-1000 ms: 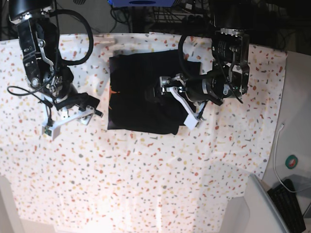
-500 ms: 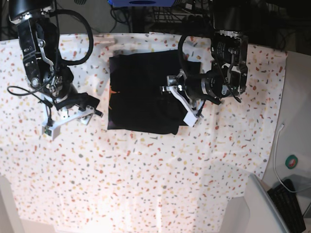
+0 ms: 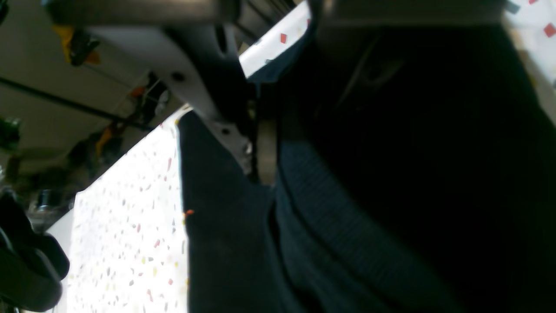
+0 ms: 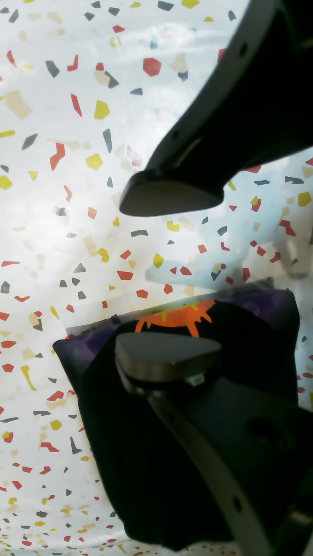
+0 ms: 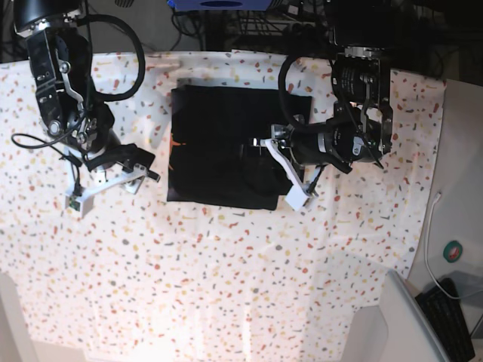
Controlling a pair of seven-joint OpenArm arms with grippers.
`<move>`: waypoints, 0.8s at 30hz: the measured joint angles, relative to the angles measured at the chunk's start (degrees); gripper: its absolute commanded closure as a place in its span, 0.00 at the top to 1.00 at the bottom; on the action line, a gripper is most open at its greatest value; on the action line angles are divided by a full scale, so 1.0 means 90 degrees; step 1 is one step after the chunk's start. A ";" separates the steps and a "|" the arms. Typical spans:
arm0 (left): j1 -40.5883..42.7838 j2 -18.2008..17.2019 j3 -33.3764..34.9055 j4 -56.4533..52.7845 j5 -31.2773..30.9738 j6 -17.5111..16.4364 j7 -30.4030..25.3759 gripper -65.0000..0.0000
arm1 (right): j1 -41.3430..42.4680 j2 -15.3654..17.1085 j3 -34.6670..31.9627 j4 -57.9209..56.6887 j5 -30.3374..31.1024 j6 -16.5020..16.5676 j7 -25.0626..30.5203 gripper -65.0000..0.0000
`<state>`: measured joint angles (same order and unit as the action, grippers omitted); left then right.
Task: Layout the t-shirt on the table in an organized manner, then fold the t-shirt properly
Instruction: 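Grasp the stack's edge with the left gripper and fold it over, then pull the folded stack's edge with the left gripper to square it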
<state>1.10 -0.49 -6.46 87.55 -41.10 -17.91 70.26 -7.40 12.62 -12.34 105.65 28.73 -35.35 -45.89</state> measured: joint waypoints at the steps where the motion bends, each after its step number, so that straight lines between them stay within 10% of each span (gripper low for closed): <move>1: -0.0002 0.0002 0.0000 0.0126 0.0005 -0.0002 0.0044 0.00 | 0.0000 0.0000 0.0000 0.0000 0.0000 0.0002 0.0005 0.60; 24: 0.0231 -0.0243 -0.0736 0.0884 -0.0012 -0.0005 0.0704 0.00 | 0.0007 -0.0022 -0.0029 0.0000 0.0005 0.0002 0.0000 0.60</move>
<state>3.18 -2.68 -13.08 95.50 -41.21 -17.96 76.60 -7.33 12.43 -12.60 105.65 28.77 -35.33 -45.89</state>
